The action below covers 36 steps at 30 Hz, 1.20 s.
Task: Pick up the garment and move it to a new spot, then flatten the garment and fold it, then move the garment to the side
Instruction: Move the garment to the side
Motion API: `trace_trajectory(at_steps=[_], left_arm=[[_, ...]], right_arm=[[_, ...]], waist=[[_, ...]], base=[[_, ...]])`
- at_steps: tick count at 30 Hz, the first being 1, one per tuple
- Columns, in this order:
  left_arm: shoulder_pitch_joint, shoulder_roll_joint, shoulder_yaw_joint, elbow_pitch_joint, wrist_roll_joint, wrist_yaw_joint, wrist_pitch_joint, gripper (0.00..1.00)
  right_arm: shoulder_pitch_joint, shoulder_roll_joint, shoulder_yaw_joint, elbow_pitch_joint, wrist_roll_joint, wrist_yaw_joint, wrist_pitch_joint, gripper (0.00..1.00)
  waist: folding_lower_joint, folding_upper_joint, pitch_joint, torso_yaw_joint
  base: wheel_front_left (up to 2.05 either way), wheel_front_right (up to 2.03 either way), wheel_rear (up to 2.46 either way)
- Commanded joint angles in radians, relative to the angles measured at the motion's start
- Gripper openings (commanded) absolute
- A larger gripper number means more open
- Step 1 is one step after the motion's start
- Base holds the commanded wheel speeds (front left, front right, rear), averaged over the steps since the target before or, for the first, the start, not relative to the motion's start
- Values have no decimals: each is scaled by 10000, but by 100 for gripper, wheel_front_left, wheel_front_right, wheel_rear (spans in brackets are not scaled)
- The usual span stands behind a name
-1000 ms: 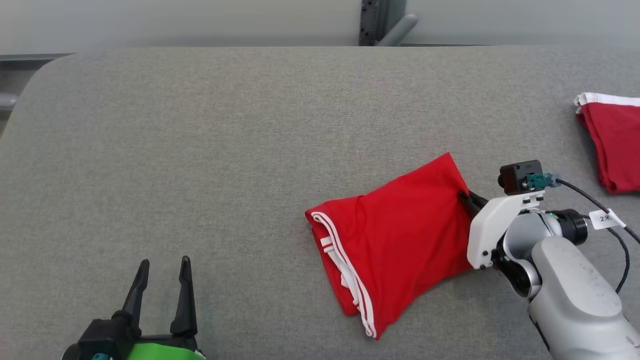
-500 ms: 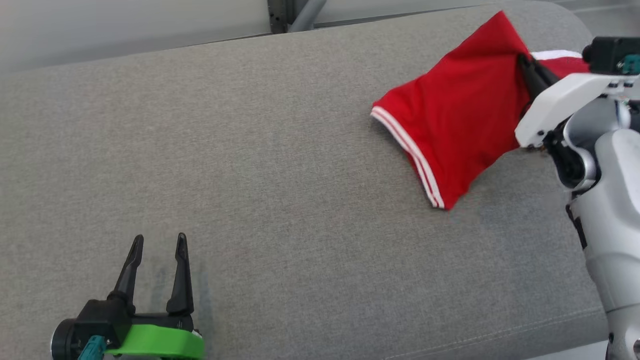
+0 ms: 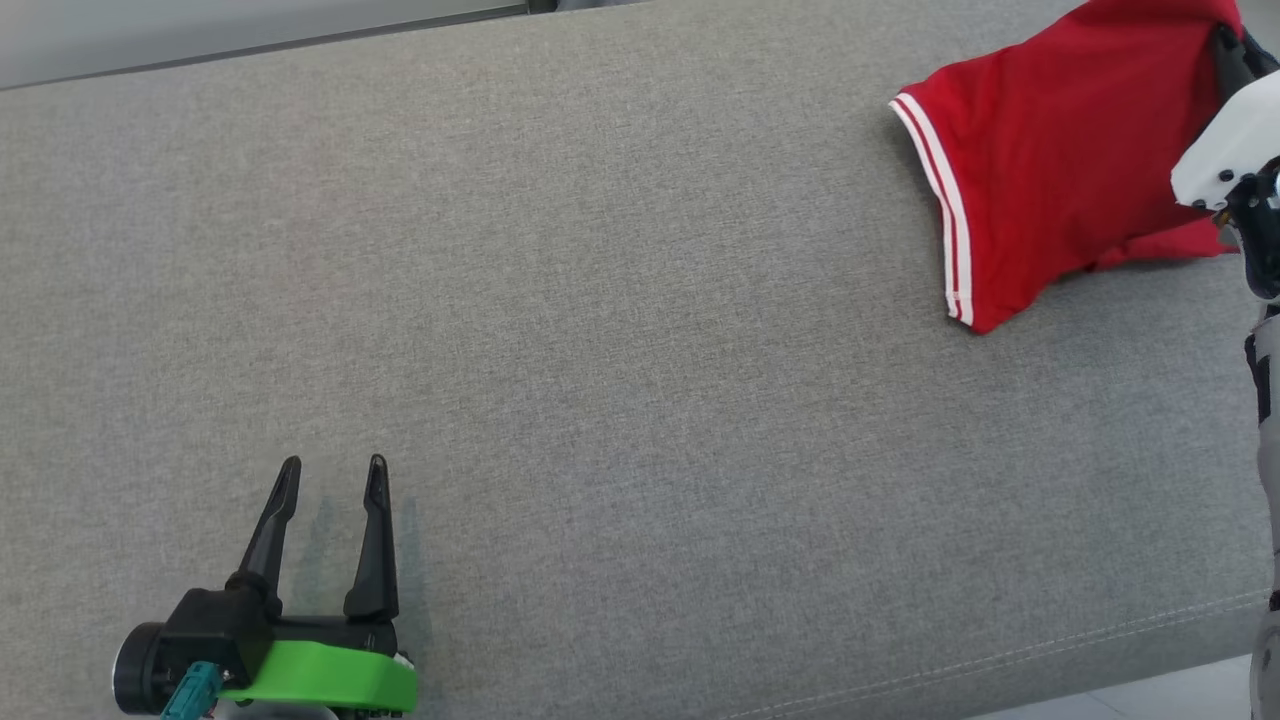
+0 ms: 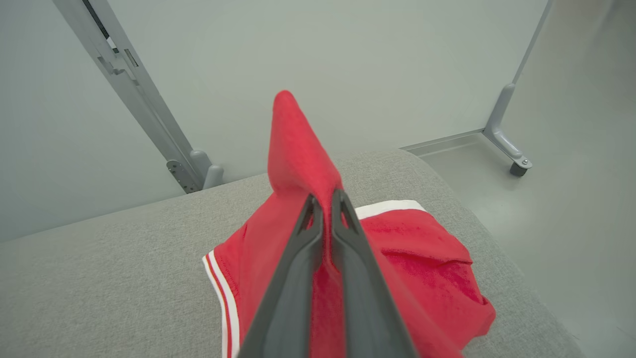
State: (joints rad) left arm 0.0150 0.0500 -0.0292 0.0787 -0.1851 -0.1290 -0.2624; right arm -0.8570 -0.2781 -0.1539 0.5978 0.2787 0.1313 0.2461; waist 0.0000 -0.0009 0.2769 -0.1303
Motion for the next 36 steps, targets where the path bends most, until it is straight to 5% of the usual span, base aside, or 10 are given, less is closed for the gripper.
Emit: trace_trajectory(at_steps=[1,5,6,7,8,17,28,36], left_arm=[[-138,19,10,18,-21,-27,-28,100],[-252,33,25,-23,7,-28,-27,100],[-253,42,50,-32,1,-28,-28,100],[-249,50,68,-40,-4,-29,-27,100],[-253,58,78,-56,-7,-27,-28,100],[50,50,279,-66,-94,-28,-28,100],[705,19,782,101,-487,184,-27,100],[1267,16,704,437,-504,246,-27,100]], right_arm=[[-169,-55,-233,96,-230,-13,22,0],[-393,-189,-966,325,-825,-13,85,0],[-406,-198,-1109,323,-992,-13,-8,19],[-388,-207,-1312,376,-1147,-13,-20,86],[-358,-205,-1491,415,-1342,-13,-7,100],[703,-91,-1917,-876,-2369,-13,-1923,100],[4228,577,-844,-3175,-1202,-17,-3567,100],[7262,1906,-32,-3685,-1296,-14,-5001,100]], waist=[[0,9,120,158],[0,9,231,351],[0,9,251,390],[0,9,262,427],[0,9,281,461],[0,9,-18,654],[0,9,-1247,1028],[0,9,-2172,1470]], base=[[0,0,0],[0,0,0],[0,0,0],[0,0,0],[0,0,0],[0,0,0],[0,0,0],[0,0,0]])
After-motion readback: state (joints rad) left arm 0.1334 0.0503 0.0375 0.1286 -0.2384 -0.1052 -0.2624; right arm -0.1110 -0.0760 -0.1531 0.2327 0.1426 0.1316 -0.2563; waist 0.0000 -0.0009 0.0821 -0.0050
